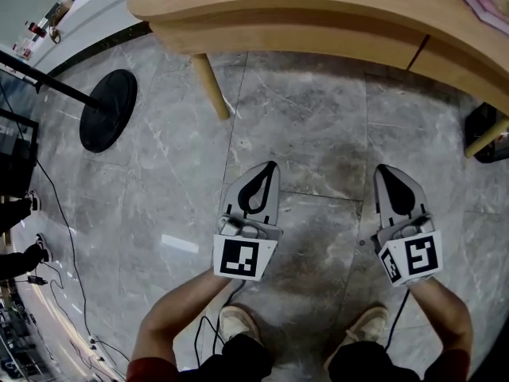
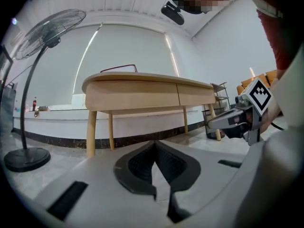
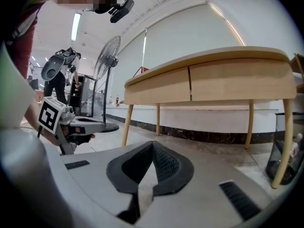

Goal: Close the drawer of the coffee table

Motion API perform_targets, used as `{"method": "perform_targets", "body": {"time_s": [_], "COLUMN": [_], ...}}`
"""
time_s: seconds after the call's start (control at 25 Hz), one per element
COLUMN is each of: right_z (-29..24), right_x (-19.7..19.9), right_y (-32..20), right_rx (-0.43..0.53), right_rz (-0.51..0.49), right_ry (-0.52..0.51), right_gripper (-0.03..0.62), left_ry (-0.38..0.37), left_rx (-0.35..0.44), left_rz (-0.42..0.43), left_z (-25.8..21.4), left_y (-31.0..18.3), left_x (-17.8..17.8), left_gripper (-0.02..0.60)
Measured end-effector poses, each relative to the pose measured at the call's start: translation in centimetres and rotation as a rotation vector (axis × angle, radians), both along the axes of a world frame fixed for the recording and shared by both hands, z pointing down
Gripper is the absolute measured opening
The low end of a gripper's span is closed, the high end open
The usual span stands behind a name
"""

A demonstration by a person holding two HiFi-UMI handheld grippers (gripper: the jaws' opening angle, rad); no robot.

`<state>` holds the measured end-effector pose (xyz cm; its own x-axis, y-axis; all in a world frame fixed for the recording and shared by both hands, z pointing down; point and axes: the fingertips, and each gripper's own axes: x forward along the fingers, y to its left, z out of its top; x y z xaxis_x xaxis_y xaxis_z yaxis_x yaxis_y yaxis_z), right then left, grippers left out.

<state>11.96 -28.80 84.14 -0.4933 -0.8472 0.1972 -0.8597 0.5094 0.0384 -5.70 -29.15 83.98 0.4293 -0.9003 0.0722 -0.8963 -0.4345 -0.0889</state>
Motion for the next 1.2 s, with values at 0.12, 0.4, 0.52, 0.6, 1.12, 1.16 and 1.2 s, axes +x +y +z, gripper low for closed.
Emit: {"method": "perform_targets", "body": {"time_s": [0.12, 0.4, 0.52, 0.6, 1.12, 1.16, 1.2], "right_z": [0.1, -2.8, -5.9, -9.4, -45.2, -48.3, -51.7], "right_x": [0.4, 3.0, 3.4, 3.3, -0.1, -0.4, -0.6], "right_y": [0.0, 0.7, 1.9, 2.6, 5.6, 5.9, 6.2], "right_rx": [-0.009, -0.067, -0.088, -0.092, -0.171, -0.179, -0.179], "right_rz": [0.017, 0.134, 0.174, 0.188, 0.115, 0.107, 0.103], "right_ry": [-0.008, -0.021, -0.004, 0.01, 0.1, 0.099, 0.106], "right_gripper": [-0.005, -0.005, -0.005, -0.005, -0.005, -0.005, -0.005], "left_ry": [0.013, -0.032, 0.0, 0.014, -0.03, -0.025, -0.017], "left_rx": [-0.001, 0.014, -0.047, -0.061, -0.262, -0.282, -0.287], "left_rz": [-0.017, 0.046, 0.03, -0.002, -0.193, -0.193, -0.186], "left_z": [0.0, -3.2, -6.8, -10.9, -44.6, -47.5, -50.6], "left_y": [-0.4, 0.3, 1.1, 1.4, 4.8, 5.5, 6.0], "left_x": [-0.2, -0.2, -1.2, -2.0, -5.5, -5.4, -5.3], "left_gripper": [0.006, 0.007, 0.006, 0.006, 0.007, 0.006, 0.006]}}
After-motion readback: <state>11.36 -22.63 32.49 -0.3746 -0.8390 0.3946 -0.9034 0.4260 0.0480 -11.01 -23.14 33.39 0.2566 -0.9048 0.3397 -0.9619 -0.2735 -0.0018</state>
